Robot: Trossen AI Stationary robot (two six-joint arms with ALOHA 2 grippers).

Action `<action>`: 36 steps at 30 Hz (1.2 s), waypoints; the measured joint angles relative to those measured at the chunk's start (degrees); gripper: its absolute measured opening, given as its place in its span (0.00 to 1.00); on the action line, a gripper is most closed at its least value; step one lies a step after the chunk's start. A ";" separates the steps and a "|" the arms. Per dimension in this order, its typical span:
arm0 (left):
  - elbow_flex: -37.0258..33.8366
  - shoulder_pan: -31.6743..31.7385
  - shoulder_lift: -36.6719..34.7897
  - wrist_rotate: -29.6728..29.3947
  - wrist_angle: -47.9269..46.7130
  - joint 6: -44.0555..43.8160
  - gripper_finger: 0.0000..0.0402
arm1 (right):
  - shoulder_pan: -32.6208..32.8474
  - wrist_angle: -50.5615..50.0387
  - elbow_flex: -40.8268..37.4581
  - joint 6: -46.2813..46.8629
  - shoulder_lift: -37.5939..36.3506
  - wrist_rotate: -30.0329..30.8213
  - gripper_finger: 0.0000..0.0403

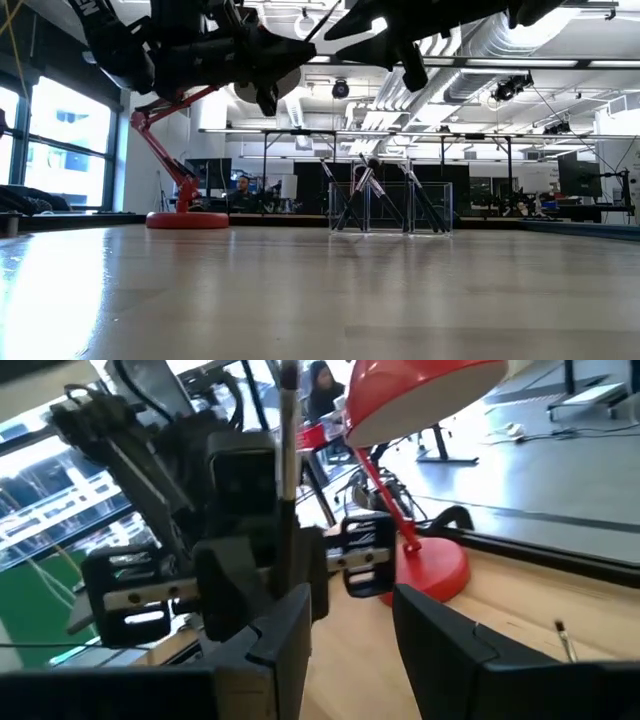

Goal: Put items in baskets/containers
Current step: Put the eyeshadow brush into the transparent organizer

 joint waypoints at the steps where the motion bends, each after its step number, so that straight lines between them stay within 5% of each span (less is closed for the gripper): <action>1: 0.45 -0.02 0.00 -0.08 -0.97 0.03 0.01 | -0.09 0.09 0.00 -0.02 0.00 -0.47 0.34; 17: 2.35 -0.04 0.00 1.34 -9.26 -0.01 0.03 | -0.38 6.48 0.00 -6.29 0.00 -1.13 0.33; 25: 2.35 -0.04 0.02 1.38 -9.46 0.29 0.04 | -0.38 6.82 0.00 -8.42 0.00 -1.45 0.05; 36: 2.37 -0.04 0.02 1.68 -10.75 1.10 0.08 | -1.05 5.56 0.02 -9.20 -0.02 -2.32 0.03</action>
